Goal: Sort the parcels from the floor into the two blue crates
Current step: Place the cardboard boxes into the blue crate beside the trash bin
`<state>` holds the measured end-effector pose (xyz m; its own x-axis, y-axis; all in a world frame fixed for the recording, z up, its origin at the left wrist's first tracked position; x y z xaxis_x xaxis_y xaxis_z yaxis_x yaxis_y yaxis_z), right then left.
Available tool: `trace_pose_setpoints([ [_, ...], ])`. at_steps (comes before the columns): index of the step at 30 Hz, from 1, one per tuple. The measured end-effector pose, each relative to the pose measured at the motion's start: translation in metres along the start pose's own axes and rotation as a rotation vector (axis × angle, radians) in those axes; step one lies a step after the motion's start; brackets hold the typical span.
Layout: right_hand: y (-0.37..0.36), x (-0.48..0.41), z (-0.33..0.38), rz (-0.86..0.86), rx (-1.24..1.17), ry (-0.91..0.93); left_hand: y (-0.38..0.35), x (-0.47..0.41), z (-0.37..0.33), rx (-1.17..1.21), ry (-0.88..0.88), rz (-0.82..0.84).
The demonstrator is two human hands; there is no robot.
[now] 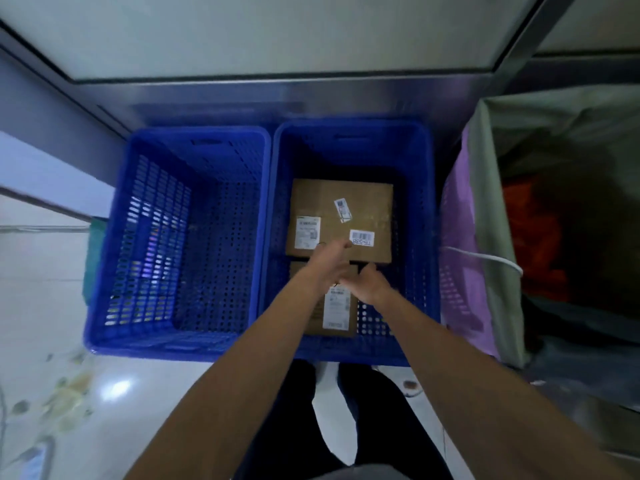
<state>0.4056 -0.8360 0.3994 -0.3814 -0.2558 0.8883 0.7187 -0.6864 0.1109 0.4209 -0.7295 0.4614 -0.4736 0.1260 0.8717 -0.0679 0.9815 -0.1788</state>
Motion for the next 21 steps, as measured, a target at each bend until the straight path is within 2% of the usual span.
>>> trace_pose_setpoints([
  [3, 0.011, 0.014, 0.022, -0.035, 0.039, 0.151, -0.007, 0.031, -0.019, 0.013, -0.079, -0.030],
  [9, 0.026, 0.056, 0.056, 0.003, 0.167, 0.288, 0.024, 0.077, -0.029, -0.042, -0.162, -0.065],
  [15, -0.001, 0.064, 0.067, -0.052, 0.295, 0.241, 0.080, 0.120, 0.000, -0.024, -0.203, -0.114],
  [21, -0.093, 0.085, 0.099, -0.089, 0.499, 0.174, 0.149, 0.165, 0.046, -0.042, -0.236, -0.129],
])
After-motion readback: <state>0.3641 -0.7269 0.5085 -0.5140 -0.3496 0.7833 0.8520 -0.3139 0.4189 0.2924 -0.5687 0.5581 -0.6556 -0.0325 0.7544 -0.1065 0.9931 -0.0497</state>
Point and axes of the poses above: each hand's wrist, its own x-axis away from the middle knuckle, its own y-axis out of the back of the hand, z = x × y, the point moved 2 cm from there along -x, towards the middle knuckle, and after that the axes turned 12 degrees about z, right-handed, at the moved point
